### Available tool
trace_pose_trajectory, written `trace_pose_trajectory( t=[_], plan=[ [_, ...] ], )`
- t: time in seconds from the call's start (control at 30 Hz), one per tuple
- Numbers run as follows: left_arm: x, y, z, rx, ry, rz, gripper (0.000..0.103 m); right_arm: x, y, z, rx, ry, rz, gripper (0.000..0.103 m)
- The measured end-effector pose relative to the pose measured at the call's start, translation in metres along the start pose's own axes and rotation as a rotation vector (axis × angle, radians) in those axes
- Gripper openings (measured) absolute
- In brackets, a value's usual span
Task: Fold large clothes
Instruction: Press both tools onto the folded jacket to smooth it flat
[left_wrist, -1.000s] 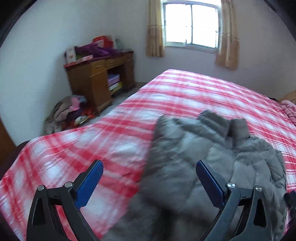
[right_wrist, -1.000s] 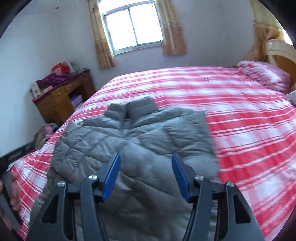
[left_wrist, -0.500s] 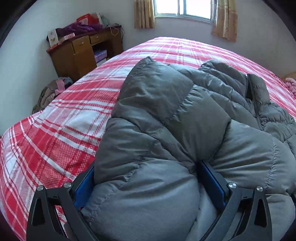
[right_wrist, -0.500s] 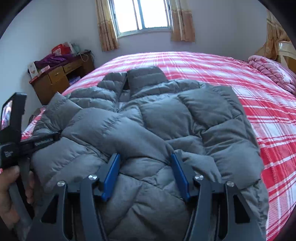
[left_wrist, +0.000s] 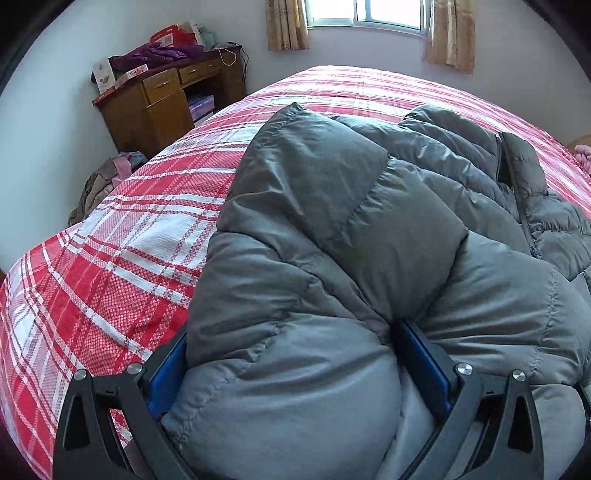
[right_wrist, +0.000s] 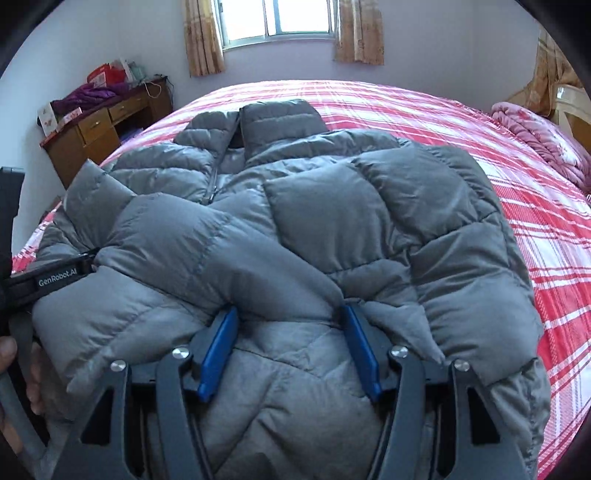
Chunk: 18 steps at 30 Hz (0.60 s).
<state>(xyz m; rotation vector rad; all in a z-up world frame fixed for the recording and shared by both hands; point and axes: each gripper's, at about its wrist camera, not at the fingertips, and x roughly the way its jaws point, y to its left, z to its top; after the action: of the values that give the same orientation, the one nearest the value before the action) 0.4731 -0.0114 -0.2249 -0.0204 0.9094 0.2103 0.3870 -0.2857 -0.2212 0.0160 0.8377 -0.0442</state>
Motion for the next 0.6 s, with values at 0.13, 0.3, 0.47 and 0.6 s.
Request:
trace_pose_trajectory(
  t=[0.13,0.3,0.47,0.6],
  plan=[
    [-0.0007,-0.0011,0.0001,0.002,-0.002,0.003,0.102,0.0020,0.0028,0.0001,-0.017,0.004,-0.023,0.062],
    [-0.0006,-0.0016,0.0001,0.003,-0.002,0.005,0.102,0.0030,0.0061,0.0005,-0.032,0.005,-0.043,0.063],
    [0.0001,-0.0016,0.0007,0.005,-0.002,0.008,0.102,0.0043,0.0101,0.0005,-0.051,0.007,-0.067,0.063],
    [0.0001,-0.0018,0.0008,0.005,-0.003,0.007,0.102,0.0043,0.0104,0.0004,-0.052,0.007,-0.067,0.064]
  ],
)
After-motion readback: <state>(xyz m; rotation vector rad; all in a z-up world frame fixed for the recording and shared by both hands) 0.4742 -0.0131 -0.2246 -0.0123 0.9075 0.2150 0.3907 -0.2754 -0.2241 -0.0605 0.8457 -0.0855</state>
